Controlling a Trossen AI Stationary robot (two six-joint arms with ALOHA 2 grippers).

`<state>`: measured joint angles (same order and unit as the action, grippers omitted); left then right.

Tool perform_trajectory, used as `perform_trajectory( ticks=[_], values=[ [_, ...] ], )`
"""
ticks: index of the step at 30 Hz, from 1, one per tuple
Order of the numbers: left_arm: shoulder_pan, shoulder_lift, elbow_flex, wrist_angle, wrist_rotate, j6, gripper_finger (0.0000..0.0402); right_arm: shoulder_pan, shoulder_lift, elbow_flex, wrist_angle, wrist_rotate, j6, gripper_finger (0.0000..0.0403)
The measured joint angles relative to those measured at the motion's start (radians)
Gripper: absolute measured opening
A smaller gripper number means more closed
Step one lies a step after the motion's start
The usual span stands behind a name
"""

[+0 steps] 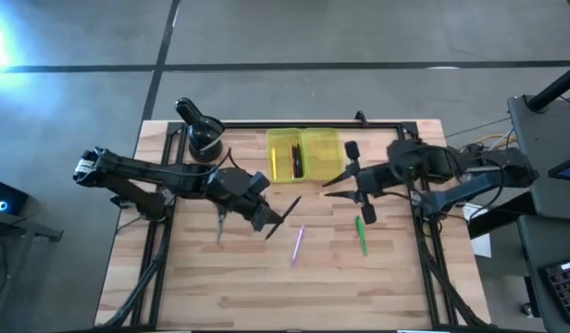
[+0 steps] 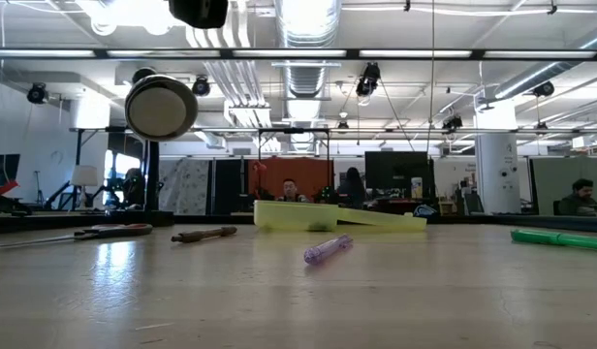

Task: Pick & place school supplies into a supply box
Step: Put the black pen into the yellow supply box

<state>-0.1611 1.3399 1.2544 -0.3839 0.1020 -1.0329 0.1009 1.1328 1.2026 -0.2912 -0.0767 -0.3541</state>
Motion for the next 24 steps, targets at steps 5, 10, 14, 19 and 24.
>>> perform_trajectory(
  ticks=[5,10,14,19,24],
  values=[
    [0.022,0.000,0.000,0.019,0.048,-0.050,0.0013,0.001,0.085,0.198,-0.245,0.004,-0.153,0.0117],
    [0.052,0.000,-0.002,0.066,0.110,-0.117,0.0014,0.043,0.170,0.371,-0.432,0.078,-0.350,0.0154],
    [0.075,0.001,-0.019,0.163,0.143,-0.159,0.0014,0.089,0.233,0.464,-0.536,0.195,-0.502,0.0178],
    [0.101,0.001,-0.021,0.209,0.147,-0.172,0.0014,0.125,0.302,0.518,-0.545,0.308,-0.600,0.0188],
    [0.129,0.001,-0.021,0.229,0.145,-0.173,0.0014,0.132,0.345,0.546,-0.543,0.316,-0.636,0.0184]
  ],
)
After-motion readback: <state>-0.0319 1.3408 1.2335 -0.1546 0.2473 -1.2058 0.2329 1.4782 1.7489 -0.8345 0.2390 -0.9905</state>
